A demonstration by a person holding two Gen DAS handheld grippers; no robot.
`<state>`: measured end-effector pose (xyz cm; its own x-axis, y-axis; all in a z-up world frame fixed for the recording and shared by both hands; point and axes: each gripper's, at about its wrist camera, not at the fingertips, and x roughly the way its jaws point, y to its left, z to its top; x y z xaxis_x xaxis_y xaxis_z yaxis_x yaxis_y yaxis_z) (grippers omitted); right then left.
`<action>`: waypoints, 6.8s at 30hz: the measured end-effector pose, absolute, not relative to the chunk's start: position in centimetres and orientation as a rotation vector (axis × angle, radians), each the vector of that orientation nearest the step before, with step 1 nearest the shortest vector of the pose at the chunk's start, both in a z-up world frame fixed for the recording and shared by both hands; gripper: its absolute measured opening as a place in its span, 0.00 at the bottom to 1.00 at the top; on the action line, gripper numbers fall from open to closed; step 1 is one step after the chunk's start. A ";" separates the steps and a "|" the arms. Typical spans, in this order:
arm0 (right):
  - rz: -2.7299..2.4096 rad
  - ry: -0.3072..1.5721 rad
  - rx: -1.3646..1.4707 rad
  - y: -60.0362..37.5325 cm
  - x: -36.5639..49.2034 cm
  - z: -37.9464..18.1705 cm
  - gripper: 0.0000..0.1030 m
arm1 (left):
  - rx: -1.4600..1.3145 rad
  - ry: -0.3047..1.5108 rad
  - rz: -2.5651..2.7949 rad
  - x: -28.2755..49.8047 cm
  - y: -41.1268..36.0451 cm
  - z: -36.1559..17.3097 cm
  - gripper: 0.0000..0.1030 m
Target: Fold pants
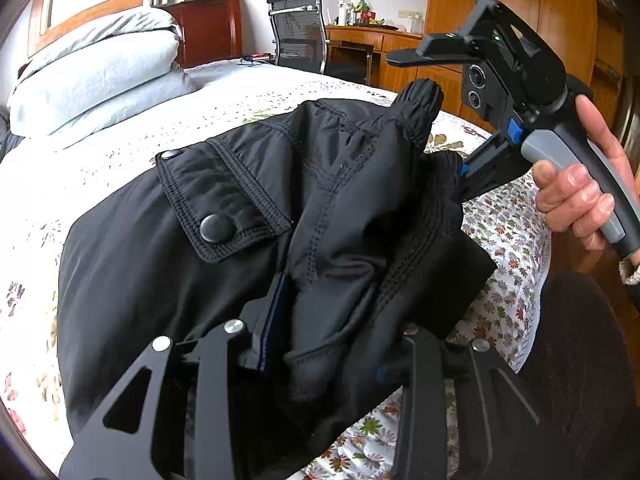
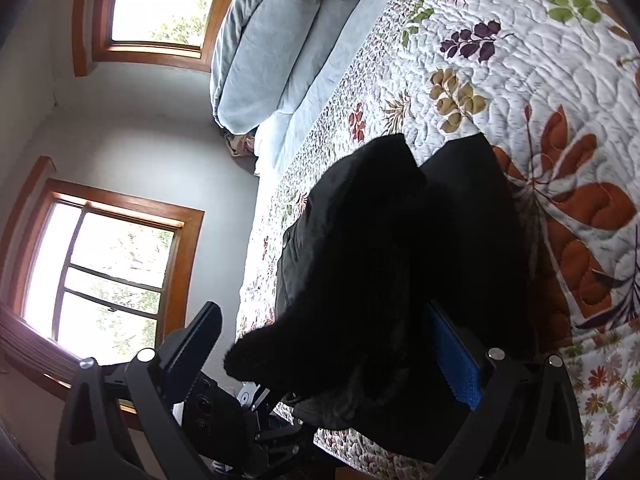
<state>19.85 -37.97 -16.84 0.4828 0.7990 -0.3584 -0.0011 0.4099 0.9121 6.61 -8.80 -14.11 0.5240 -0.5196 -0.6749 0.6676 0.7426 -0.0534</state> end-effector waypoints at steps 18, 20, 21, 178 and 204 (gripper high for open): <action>0.523 1.061 0.988 -36.6 23.5 -18.1 0.97 | 0.215 0.731 -0.728 6.5 -8.5 -14.0 0.37; 0.518 1.064 0.966 -36.4 23.4 -17.9 0.95 | 0.217 0.732 -0.728 6.5 -8.5 -14.1 0.37; 0.514 1.063 0.954 -36.3 23.4 -17.8 0.90 | 0.217 0.732 -0.728 6.5 -8.5 -14.1 0.37; 0.736 0.969 0.810 -35.1 19.1 -21.8 0.66 | -0.062 1.027 -0.519 18.3 -6.1 -12.7 0.95; 0.758 0.980 0.840 -36.8 19.9 -23.0 0.66 | -0.585 1.371 -0.708 20.6 -1.3 -19.7 0.95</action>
